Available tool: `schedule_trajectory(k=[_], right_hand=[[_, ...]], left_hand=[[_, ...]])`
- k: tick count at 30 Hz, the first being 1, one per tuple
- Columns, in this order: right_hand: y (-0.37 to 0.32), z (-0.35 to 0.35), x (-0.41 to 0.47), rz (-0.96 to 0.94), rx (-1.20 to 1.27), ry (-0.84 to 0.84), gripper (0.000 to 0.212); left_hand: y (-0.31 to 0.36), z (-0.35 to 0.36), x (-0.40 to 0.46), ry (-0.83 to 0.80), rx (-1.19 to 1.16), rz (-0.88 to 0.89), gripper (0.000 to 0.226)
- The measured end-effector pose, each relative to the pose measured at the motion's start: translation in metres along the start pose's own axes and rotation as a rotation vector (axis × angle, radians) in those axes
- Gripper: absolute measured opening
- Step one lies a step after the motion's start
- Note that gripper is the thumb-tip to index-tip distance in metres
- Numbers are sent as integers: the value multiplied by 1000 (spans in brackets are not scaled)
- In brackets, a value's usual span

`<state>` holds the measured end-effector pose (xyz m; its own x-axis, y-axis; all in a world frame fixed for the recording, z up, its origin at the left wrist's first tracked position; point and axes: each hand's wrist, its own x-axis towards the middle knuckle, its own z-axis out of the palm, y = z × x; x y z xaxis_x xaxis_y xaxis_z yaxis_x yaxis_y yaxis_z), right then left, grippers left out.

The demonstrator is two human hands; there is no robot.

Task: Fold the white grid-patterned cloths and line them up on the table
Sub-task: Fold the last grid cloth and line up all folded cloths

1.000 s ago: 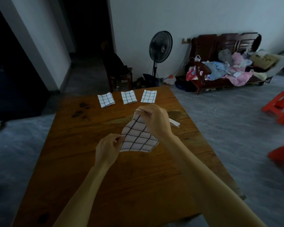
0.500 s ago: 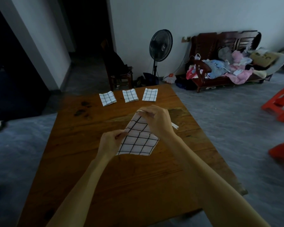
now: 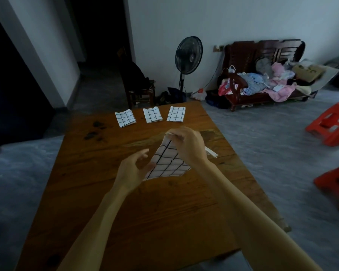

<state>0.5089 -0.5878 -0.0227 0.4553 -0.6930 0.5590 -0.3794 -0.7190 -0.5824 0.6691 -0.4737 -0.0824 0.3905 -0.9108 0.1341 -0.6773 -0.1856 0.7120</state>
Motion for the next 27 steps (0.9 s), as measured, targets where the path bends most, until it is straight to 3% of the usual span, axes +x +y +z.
schedule_trajectory(k=[2,5,7,13,17,21,23,27], right_hand=[[-3,3,-3,-18,10,-36,13],[-11,2,1,-48,39,-61,13],[-14,3,3,-54,53,-58,13],[-17,8,-7,49,122,-9,14],[-26,7,-11,144,202,-33,12],[-33,2,-18,266,390,-102,44],[-33,1,-19,310,435,-124,53],[-24,6,-18,271,193,-104,29]], left_hand=[[15,0,9,-15,-31,62,52],[21,0,18,-31,-51,125,19],[15,-1,17,-24,-74,131,11],[3,-3,6,-21,-32,89,11],[-1,-8,10,87,-15,110,24],[0,-11,20,175,-117,75,17],[6,-13,23,186,-190,22,25],[25,-17,22,149,-203,43,26]])
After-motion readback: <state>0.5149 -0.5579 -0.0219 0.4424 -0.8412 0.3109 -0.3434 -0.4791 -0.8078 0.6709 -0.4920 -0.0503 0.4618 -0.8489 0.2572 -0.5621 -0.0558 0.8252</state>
